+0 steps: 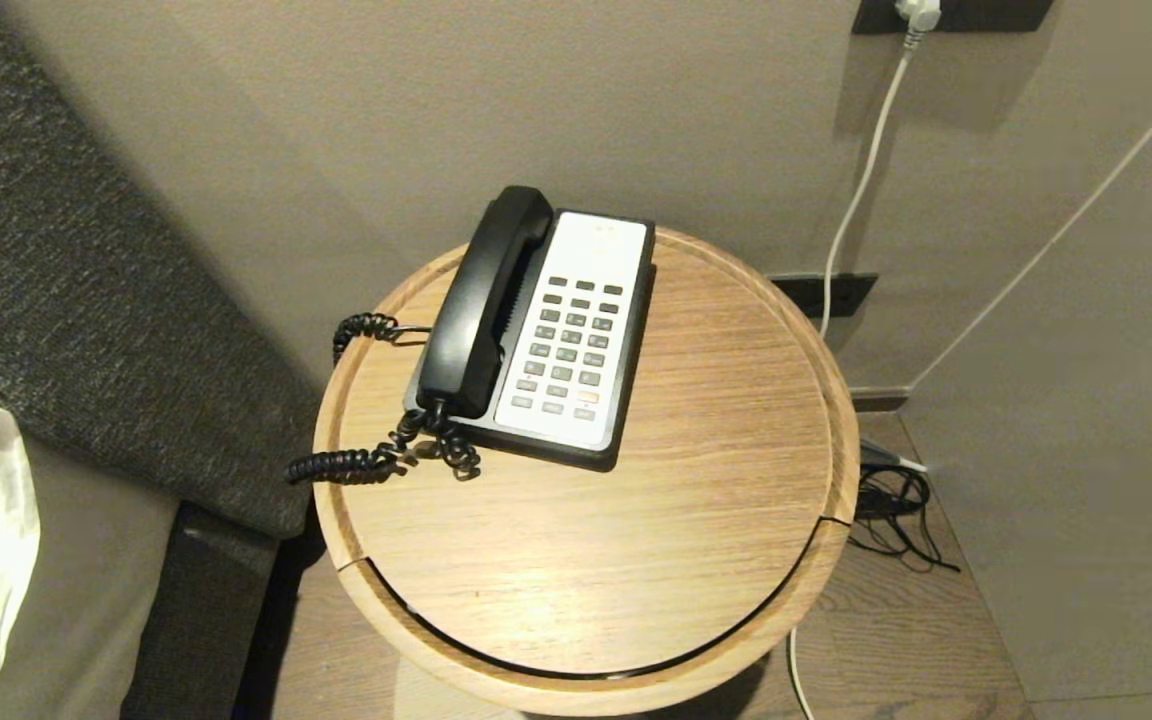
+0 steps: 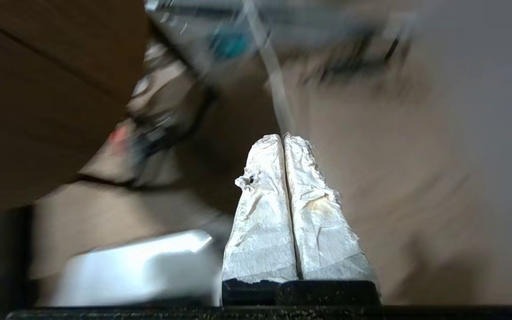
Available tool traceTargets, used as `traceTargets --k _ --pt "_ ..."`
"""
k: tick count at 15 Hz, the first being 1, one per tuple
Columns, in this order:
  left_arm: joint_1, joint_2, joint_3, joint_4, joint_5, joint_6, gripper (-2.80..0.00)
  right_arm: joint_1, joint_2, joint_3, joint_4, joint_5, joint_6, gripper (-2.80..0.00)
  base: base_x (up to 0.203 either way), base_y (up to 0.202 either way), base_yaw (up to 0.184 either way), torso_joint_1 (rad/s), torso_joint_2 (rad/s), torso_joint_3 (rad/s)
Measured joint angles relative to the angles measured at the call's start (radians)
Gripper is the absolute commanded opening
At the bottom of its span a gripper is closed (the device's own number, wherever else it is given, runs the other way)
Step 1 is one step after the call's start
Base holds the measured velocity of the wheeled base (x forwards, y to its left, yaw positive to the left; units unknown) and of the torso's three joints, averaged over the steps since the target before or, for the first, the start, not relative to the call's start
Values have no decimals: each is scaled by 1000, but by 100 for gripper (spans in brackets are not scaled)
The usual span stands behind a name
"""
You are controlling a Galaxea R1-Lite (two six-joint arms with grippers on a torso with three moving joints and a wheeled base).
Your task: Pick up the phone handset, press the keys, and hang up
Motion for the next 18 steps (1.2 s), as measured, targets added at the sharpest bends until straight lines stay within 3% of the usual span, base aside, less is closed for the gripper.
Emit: traceTargets --k 2,3,7,11,12,14,15,18 --pt "0 0 16 -25 13 0 -280 0 0 66 -144 -19 -136 -280 0 0 0 0 0 0" --pt "0 0 20 -29 24 6 -280 0 0 84 -187 -23 -158 -280 0 0 0 0 0 0" --pt "0 0 30 -44 59 52 -280 -1 0 116 -192 -13 -282 -280 0 0 0 0 0 0" --pt "0 0 37 -40 -25 229 -280 -1 0 118 -188 -7 -301 -280 0 0 0 0 0 0" --pt "0 0 46 -44 -21 219 -280 -1 0 118 -190 -7 -304 -280 0 0 0 0 0 0" --pt "0 0 59 -66 13 114 -280 -1 0 118 -190 -8 -297 -280 0 0 0 0 0 0" --pt "0 0 67 -93 12 95 -280 -1 0 118 -192 -5 -304 -280 0 0 0 0 0 0" --pt "0 3 77 -99 -7 194 -280 -1 0 116 -184 -9 -297 -280 0 0 0 0 0 0"
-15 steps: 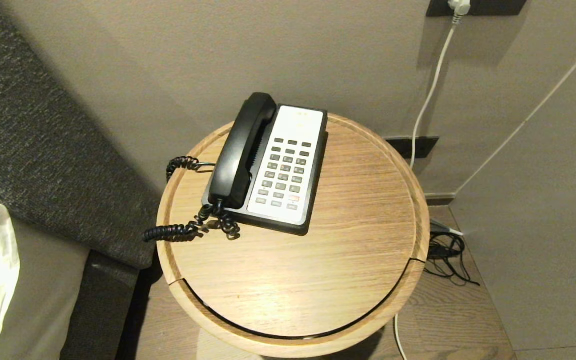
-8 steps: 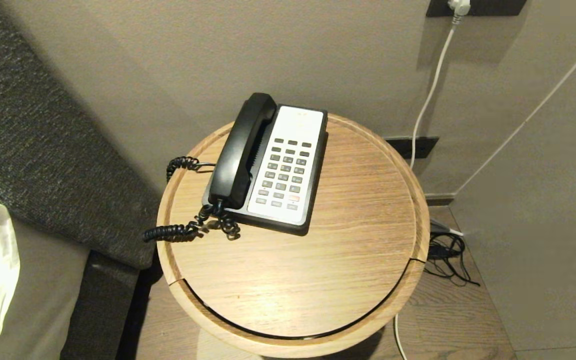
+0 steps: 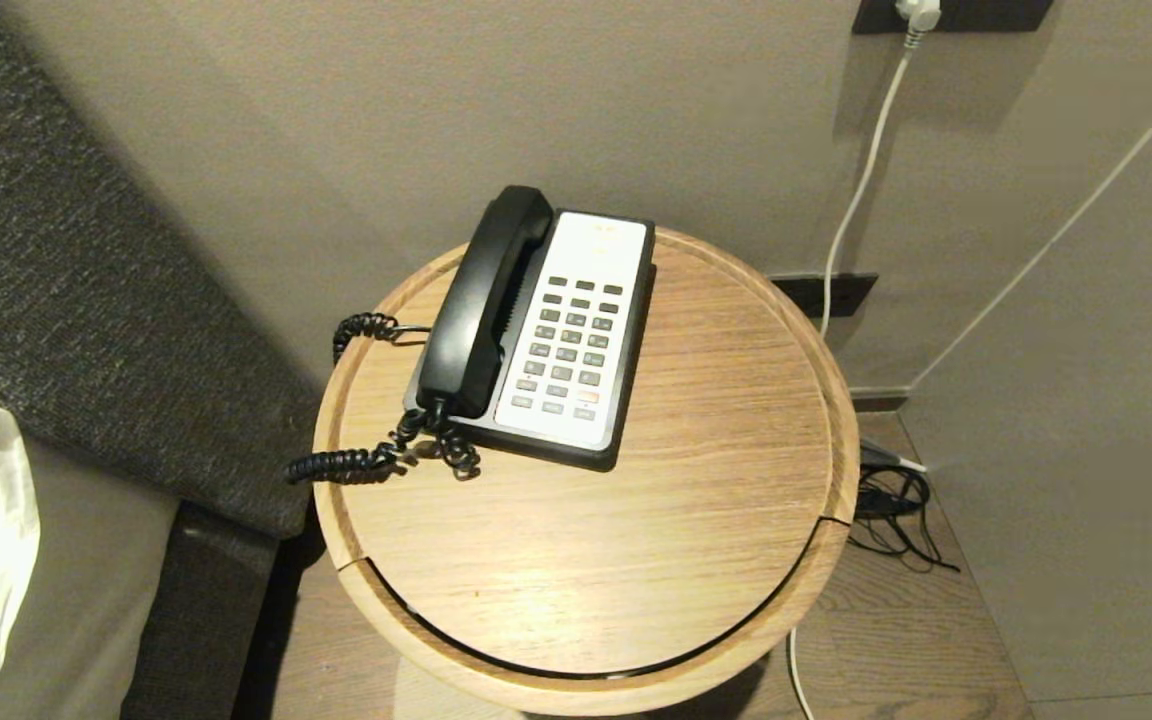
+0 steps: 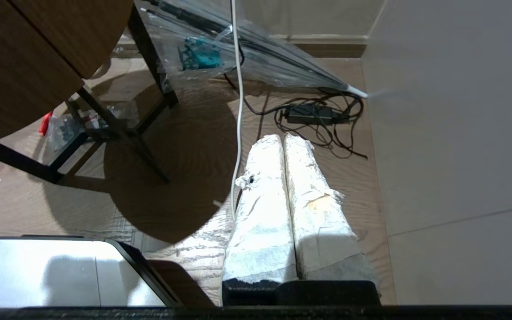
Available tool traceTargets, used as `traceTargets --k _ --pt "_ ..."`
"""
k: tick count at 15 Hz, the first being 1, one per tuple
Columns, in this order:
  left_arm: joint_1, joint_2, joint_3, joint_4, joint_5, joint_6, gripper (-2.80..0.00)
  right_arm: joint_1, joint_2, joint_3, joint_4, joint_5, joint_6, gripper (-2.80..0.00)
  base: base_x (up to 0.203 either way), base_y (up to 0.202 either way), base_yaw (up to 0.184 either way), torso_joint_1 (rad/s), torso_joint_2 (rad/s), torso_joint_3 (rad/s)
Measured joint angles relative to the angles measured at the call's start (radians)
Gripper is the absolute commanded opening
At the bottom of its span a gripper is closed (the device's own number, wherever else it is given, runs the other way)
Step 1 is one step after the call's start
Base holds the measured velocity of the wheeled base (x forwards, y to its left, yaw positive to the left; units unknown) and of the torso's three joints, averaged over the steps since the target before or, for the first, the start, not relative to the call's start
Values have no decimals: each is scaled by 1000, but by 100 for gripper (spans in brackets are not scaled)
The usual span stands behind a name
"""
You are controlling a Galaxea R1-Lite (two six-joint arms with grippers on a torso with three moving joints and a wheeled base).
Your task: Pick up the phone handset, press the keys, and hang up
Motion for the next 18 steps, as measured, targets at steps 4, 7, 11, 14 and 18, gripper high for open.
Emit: traceTargets --k 4,7,11,14,18 --pt "0 -3 3 -14 1 -35 -280 0 0 1 -7 -1 4 -280 0 0 0 0 0 0" --pt "0 -4 5 -15 5 -38 -280 0 0 2 -7 -1 5 -280 0 0 0 0 0 0" --pt "0 -4 5 -17 4 -38 -280 0 1 2 -7 -1 4 -280 0 0 0 0 0 0" --pt "0 -4 7 -18 4 -37 -280 0 1 3 -6 -1 2 -280 0 0 0 0 0 0" --pt "0 -4 7 -18 4 -37 -280 0 1 3 -6 -1 6 -280 0 0 0 0 0 0"
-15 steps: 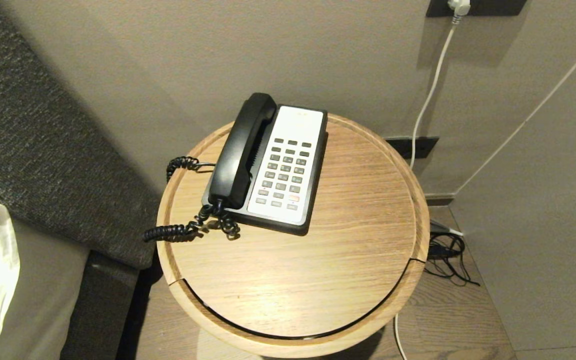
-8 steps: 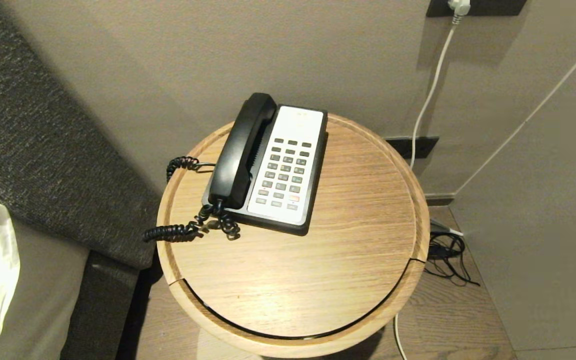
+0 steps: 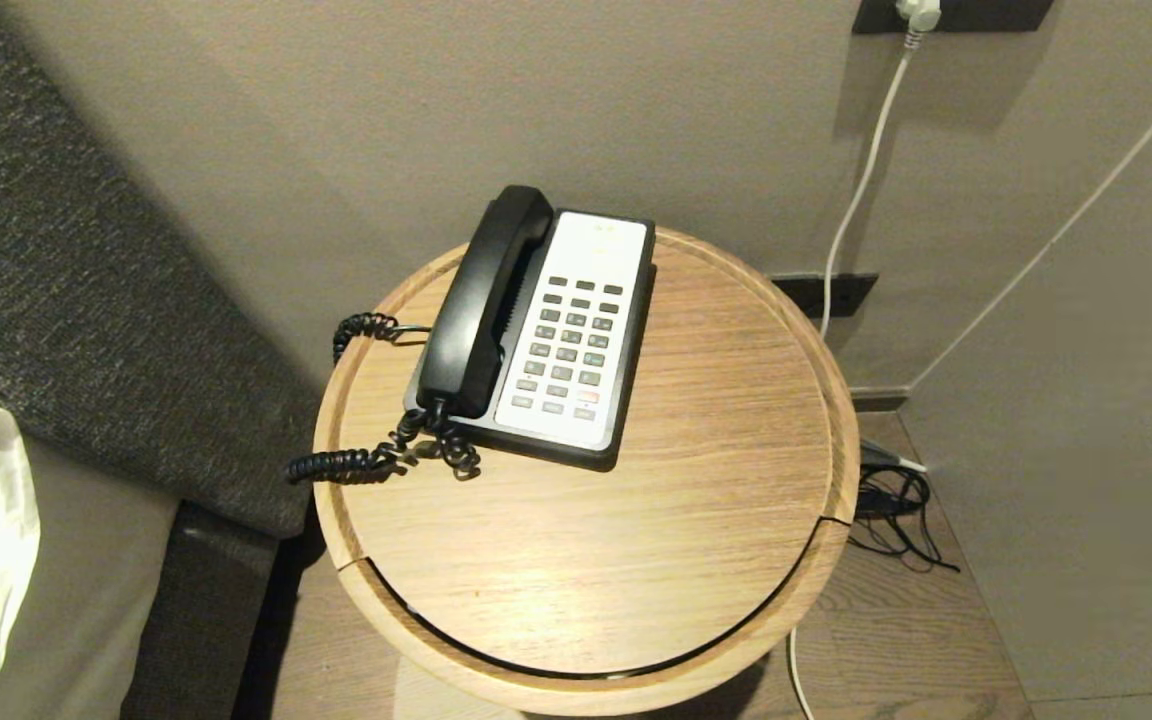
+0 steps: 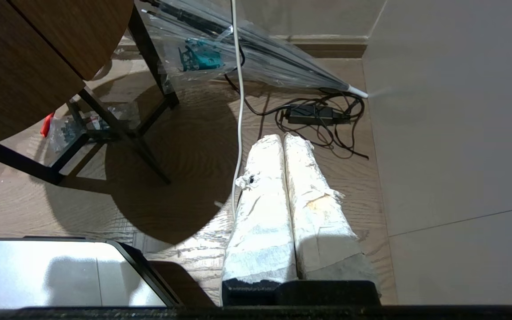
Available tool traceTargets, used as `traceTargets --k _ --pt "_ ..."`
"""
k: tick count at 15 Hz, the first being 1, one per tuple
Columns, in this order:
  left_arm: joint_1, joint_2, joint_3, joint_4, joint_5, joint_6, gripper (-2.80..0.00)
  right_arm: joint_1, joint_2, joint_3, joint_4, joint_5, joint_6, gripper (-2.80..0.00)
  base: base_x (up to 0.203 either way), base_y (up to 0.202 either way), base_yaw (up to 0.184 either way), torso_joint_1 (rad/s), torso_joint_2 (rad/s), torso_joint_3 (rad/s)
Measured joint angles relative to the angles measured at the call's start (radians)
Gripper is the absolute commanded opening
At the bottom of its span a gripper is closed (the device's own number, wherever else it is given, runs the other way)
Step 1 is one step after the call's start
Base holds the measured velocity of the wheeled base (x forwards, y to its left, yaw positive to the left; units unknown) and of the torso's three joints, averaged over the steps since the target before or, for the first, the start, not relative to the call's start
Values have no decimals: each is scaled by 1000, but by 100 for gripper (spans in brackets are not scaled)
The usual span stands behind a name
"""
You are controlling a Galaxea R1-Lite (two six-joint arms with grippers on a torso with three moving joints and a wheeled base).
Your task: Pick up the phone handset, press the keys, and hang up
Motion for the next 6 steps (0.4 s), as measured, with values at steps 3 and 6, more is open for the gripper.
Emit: traceTargets --k 3,6 --pt "0 0 0 0 0 0 -280 0 0 0 0 0 11 -280 0 0 0 0 0 0" --pt "0 0 0 0 0 -1 -280 1 0 0 -1 -1 10 -280 0 0 0 0 0 0"
